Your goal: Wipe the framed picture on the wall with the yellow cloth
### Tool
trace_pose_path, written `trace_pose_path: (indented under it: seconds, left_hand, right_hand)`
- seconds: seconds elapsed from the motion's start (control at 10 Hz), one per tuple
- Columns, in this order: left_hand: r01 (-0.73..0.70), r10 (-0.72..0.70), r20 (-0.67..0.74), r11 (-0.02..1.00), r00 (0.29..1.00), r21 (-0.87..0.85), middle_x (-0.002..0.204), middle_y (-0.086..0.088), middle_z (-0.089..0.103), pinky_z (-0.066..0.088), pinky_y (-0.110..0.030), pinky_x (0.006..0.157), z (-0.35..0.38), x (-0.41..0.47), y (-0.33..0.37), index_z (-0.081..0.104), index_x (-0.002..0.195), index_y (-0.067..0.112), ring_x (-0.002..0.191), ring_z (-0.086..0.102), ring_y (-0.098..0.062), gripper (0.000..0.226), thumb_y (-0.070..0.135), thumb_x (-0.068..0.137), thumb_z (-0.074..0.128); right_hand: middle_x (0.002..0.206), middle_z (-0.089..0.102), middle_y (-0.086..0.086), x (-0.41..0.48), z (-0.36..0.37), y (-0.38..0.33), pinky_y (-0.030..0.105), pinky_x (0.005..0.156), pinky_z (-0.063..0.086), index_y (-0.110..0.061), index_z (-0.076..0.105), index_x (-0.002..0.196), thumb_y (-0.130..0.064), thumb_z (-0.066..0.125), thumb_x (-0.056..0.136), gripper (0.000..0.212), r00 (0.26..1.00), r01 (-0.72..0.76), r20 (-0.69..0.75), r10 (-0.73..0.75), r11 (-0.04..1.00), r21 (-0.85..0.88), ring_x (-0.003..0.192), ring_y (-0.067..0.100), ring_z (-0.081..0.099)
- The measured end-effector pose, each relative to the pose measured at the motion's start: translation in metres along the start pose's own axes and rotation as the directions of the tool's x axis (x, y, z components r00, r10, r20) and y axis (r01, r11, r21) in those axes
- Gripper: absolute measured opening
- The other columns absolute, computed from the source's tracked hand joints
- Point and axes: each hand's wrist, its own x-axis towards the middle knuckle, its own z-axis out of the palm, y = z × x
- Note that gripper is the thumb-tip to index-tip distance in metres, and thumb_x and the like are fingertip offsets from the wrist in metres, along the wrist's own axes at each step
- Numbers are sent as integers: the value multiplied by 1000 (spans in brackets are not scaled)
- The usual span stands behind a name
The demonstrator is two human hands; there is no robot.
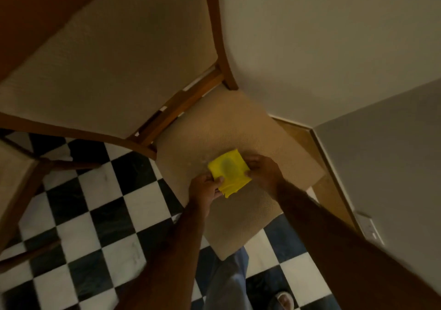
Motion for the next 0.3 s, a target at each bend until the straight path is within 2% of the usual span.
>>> trace_pose_path:
  seconds: [0.1,0.2,0.3]
  left_hand:
    - [-83,120,-57,895,991,439,103,-28,72,61,-50,80,2,10,-2,66,83,4,94,72,-39,26,29,90,70]
    - [-102,274,-80,590,958,801,104,-16,73,53,-37,72,3,3,5,68,101,7,89,70,-28,42,47,88,66]
    - [-151,509,-36,322,860,935,133,-11,60,51,-41,87,2,-15,26,50,134,12,120,60,-29,62,46,86,69]
  right_hand:
    - [126,68,12,5,10,4,35,96,51,-9,65,130,1,67,82,49,992,72,-83,-96,964,-257,116,27,64]
    - [137,61,13,-2,12,1,37,103,46,-10,55,140,-7,63,88,53,979,147,-52,-196,862,-484,126,30,58]
    - [159,37,16,-21,3,-16,41,117,32,-11,32,155,-30,57,96,67,956,136,-77,-285,657,-742,147,36,33]
